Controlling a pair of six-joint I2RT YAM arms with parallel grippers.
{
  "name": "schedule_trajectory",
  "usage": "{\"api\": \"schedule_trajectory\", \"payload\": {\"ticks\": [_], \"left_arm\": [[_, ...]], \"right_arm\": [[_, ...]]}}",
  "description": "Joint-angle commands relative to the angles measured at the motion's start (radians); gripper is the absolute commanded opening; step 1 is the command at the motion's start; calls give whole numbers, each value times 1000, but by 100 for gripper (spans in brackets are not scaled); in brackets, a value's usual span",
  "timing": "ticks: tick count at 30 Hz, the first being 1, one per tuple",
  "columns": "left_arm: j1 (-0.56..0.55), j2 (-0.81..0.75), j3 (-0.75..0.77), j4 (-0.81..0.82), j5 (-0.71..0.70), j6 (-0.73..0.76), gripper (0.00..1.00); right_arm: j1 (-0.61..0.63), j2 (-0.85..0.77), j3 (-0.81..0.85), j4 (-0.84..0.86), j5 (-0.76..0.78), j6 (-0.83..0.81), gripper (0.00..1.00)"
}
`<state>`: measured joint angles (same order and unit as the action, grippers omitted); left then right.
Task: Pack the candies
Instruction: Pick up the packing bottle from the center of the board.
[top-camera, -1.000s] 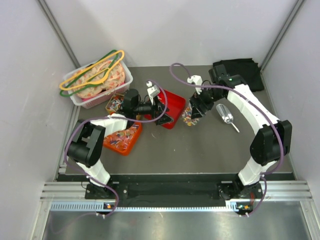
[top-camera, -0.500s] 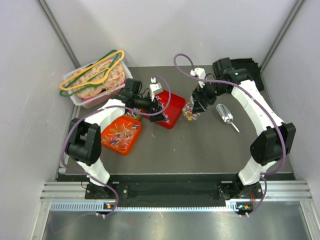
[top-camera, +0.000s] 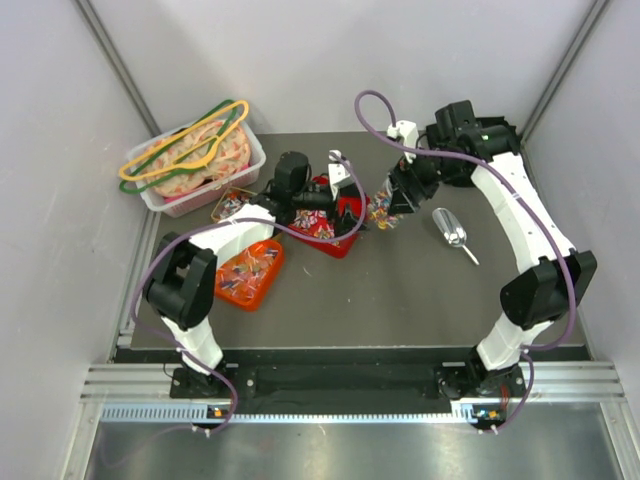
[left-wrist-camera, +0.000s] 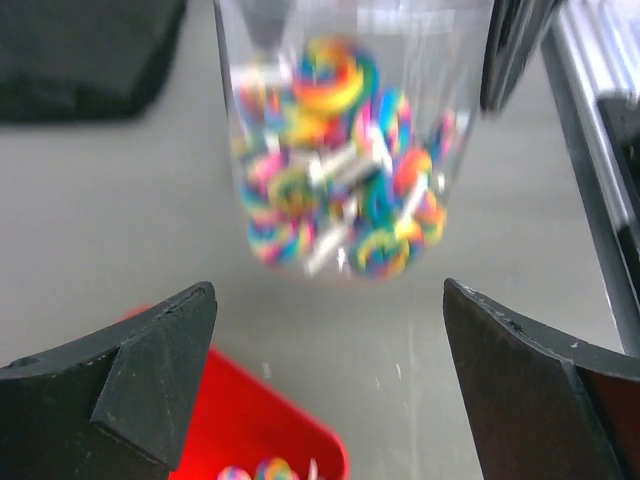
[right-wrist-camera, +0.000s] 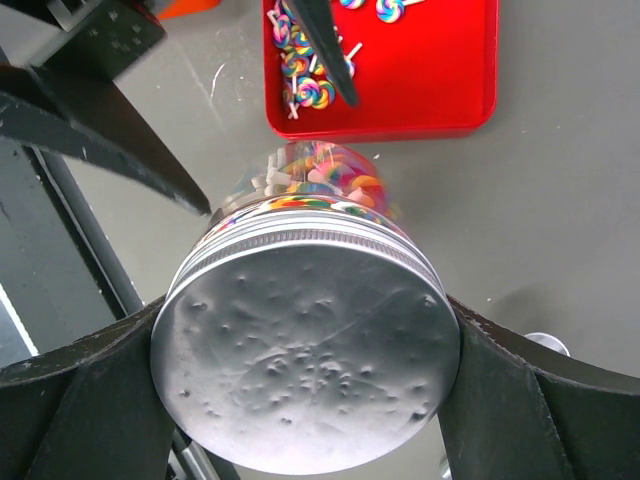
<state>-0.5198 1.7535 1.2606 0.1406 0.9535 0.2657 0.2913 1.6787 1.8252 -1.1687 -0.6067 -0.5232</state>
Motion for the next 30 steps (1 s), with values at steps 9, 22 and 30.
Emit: {"api": "schedule_trajectory", "payload": {"ticks": [9,22,30], "left_arm": [[-34,35,-53,468,93,-226,99],[-92,77,-20,455,87,-224,99],[-102,135,66,478,50,-275,99]], "right_arm": [[-18,4,80,23,-47,14,52],[-18,7,117,47,-125,55,52],[-18,-14,40,101,-142,77,49]]}}
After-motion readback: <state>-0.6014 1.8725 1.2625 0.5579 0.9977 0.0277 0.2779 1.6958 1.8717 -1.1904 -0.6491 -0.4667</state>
